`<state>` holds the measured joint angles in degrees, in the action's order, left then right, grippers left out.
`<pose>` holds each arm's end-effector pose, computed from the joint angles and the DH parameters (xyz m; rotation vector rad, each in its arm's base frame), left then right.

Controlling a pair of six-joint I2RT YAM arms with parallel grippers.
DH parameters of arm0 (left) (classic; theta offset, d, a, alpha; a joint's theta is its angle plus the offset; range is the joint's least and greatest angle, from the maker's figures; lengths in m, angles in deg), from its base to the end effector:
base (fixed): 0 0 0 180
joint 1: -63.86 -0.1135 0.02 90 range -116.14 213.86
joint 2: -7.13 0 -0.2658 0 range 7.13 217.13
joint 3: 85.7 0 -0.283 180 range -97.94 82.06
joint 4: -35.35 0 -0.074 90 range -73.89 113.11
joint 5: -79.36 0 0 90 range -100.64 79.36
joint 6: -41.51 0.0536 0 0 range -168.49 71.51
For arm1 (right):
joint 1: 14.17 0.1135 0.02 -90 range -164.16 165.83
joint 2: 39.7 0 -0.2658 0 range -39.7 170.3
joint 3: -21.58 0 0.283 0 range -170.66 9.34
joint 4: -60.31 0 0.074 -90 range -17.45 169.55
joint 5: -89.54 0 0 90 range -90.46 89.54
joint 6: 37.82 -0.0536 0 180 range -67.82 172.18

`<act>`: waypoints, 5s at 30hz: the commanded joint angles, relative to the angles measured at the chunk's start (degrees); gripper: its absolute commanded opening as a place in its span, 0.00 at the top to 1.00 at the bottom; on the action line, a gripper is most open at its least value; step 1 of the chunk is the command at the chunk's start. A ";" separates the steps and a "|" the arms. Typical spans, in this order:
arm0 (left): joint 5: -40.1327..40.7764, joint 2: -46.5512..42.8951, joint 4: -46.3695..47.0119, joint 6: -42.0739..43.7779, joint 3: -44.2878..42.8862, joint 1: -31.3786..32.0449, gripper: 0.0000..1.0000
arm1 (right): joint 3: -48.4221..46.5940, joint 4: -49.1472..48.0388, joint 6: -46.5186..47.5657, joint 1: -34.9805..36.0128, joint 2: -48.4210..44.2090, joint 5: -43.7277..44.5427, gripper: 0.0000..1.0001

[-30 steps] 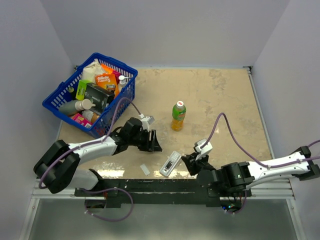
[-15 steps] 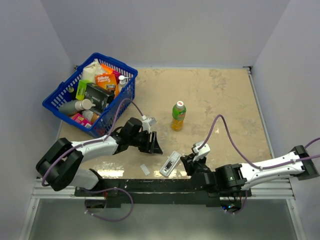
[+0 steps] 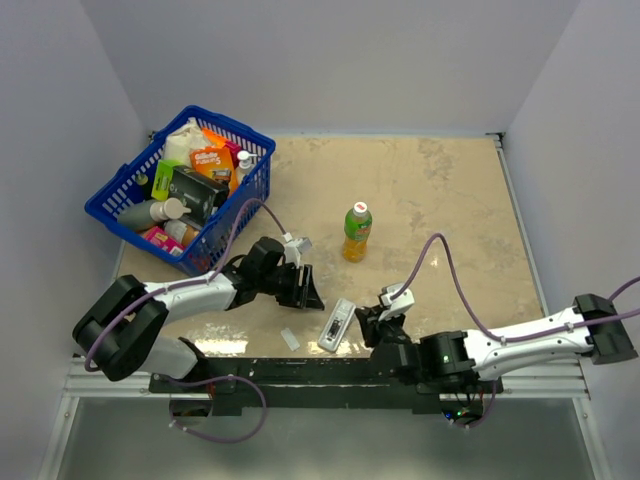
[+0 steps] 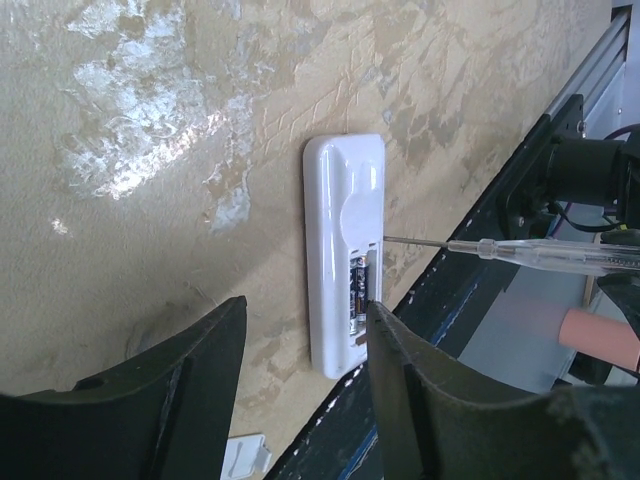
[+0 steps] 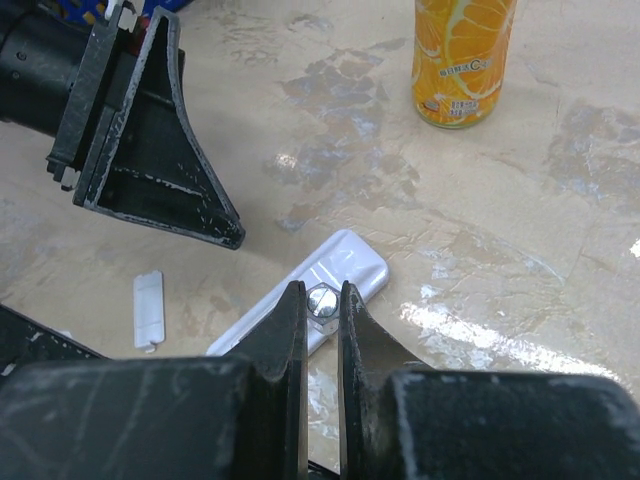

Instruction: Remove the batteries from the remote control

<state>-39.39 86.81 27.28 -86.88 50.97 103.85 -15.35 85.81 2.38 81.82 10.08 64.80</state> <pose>0.2031 -0.2040 0.1226 0.3127 2.5671 -1.1934 0.0276 0.2039 0.1937 -0.1907 1.8516 0.4876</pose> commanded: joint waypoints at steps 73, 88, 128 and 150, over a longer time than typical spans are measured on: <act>-6.32 2.85 2.69 0.95 0.24 -3.43 0.49 | 7.02 -32.77 36.35 -7.92 -3.02 -26.49 1.00; -6.93 4.34 3.48 0.95 0.07 -3.51 0.49 | 8.60 -35.14 36.71 -8.36 1.80 -25.88 1.00; -7.29 5.75 4.89 1.21 4.46 -0.17 0.67 | 12.12 -20.99 12.01 -2.82 -1.35 -21.05 1.00; -3.42 6.81 1.02 3.76 4.37 0.09 0.67 | 8.43 -8.52 -3.10 5.88 2.69 -16.74 1.00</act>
<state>-46.93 93.04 31.56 -85.35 55.32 103.65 -7.91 65.48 8.43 86.08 9.82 56.86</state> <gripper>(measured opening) 0.329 0.096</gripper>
